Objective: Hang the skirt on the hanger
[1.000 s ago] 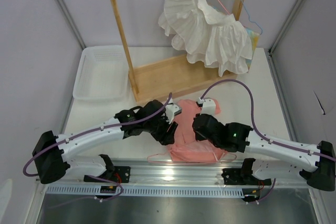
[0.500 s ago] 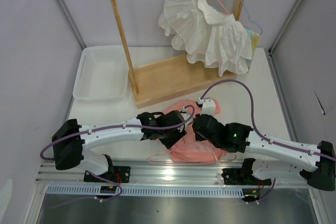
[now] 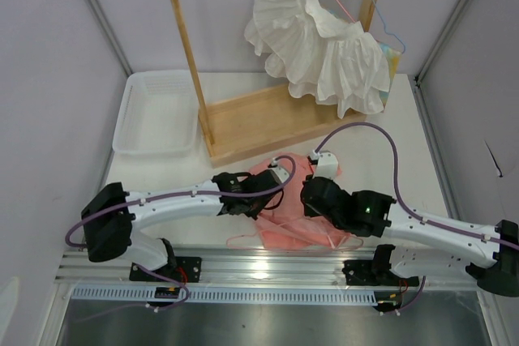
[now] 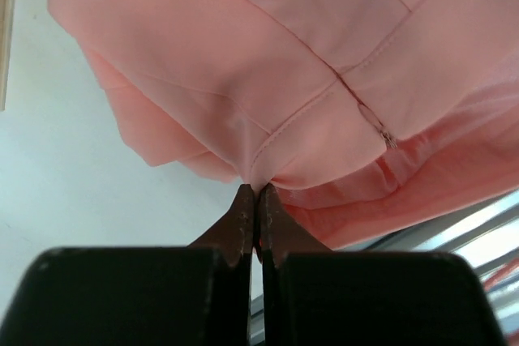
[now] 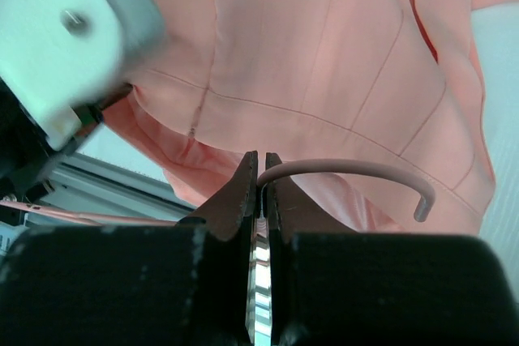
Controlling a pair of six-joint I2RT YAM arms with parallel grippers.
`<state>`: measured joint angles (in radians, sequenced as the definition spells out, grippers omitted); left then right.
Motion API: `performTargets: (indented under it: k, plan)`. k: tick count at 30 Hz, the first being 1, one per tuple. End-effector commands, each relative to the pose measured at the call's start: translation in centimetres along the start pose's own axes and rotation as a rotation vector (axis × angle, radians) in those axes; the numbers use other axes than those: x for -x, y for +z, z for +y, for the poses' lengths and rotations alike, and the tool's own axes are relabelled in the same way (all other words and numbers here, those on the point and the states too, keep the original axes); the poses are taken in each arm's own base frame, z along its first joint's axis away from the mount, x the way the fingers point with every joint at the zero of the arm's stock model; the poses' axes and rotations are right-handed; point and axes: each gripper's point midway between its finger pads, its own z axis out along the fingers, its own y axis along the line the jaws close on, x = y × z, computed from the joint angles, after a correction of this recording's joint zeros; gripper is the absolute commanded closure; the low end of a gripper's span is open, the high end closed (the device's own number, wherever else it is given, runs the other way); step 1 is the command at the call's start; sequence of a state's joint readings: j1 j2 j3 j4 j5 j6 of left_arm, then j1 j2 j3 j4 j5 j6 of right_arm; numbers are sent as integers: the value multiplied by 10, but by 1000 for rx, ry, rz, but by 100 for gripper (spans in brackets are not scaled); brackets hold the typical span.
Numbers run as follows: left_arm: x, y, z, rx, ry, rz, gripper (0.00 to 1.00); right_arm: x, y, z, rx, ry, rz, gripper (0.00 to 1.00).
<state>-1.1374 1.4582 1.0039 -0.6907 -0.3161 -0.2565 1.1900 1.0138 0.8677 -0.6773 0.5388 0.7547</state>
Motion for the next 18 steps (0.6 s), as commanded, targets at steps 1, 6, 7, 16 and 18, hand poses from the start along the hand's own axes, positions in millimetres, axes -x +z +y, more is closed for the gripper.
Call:
performTargets:
  k: [1, 6, 7, 16, 18]
  plan:
    - [-3, -6, 28, 72, -174, -47, 100, 13, -6, -11, -51, 37, -58, 100]
    - [-30, 0, 47, 73, -439, -74, 100, 19, -2, -25, -115, 72, -73, 100]
    - [-20, -7, 48, 37, -495, -141, 100, 21, 0, -32, -142, 89, -74, 100]
    - [-37, 0, 31, -121, -740, -270, 100, 35, 0, -42, -198, 118, -132, 100]
    - [-31, -4, 28, -163, -780, -316, 100, 41, -3, -47, -231, 121, -151, 100]
